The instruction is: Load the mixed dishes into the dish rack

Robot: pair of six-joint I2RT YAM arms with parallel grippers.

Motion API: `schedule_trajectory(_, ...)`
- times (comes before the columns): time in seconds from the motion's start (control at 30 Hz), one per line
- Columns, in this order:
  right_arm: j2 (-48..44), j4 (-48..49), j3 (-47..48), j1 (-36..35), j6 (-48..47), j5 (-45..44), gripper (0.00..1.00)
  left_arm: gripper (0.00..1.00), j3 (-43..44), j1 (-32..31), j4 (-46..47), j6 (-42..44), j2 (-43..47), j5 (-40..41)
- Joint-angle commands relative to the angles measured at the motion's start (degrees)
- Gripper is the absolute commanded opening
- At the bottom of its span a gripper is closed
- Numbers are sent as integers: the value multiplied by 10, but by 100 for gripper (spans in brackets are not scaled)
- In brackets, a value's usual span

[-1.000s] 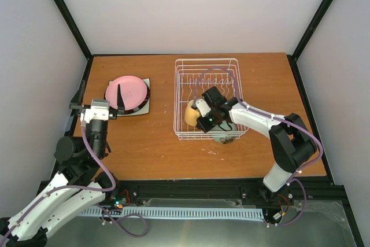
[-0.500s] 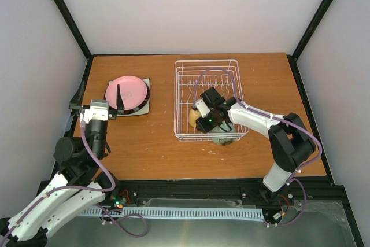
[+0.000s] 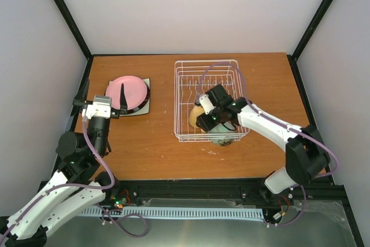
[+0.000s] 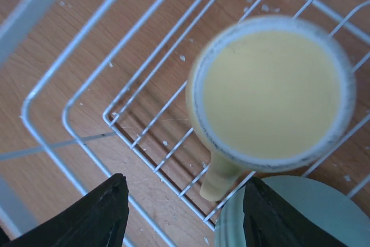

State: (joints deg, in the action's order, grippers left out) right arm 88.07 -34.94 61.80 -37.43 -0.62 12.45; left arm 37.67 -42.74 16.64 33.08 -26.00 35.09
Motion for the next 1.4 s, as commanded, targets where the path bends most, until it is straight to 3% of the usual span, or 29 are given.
schedule_trajectory(0.0, -54, -24, 6, -5, 15, -12, 55, 100, 52, 6, -67, -70, -20, -10)
schedule_trajectory(0.27, -160, -54, 16, -5, 49, -92, 60, 100, 94, 16, -143, -162, -63, -1)
schedule_trajectory(0.4, -178, -55, 46, 0, 46, -117, 62, 100, 108, 62, -182, -206, -118, -53)
schedule_trajectory(0.47, -178, -32, 55, 1, 39, -145, 62, 100, 116, 145, -216, -256, -158, -136)
schedule_trajectory(0.53, -178, 30, 50, 4, 37, -176, 62, 100, 128, 251, -245, -317, -210, -278)
schedule_trajectory(0.67, -154, 124, 57, 29, 33, -174, 65, 100, 160, 409, -249, -390, -310, -482)
schedule_trajectory(0.77, -99, 123, 113, 64, 39, -152, 58, 100, 221, 514, -281, -414, -387, -616)
schedule_trajectory(0.83, -59, 109, 151, 82, 39, -131, 46, 93, 260, 559, -312, -420, -441, -650)
schedule_trajectory(0.9, -24, 92, 186, 97, 46, -111, 40, 76, 290, 585, -341, -421, -489, -670)
schedule_trajectory(0.97, 5, 83, 211, 109, 51, -80, 38, 52, 308, 610, -357, -428, -534, -683)
schedule_trajectory(1.0, 16, 77, 224, 115, 55, -65, 38, 47, 318, 619, -364, -432, -551, -693)
schedule_trajectory(1.2, 77, -10, 321, 130, 55, -18, 38, 37, 414, 640, -455, -417, -666, -728)
schedule_trajectory(1.37, 91, -43, 354, 139, 61, 6, 38, 37, 476, 640, -536, -388, -723, -693)
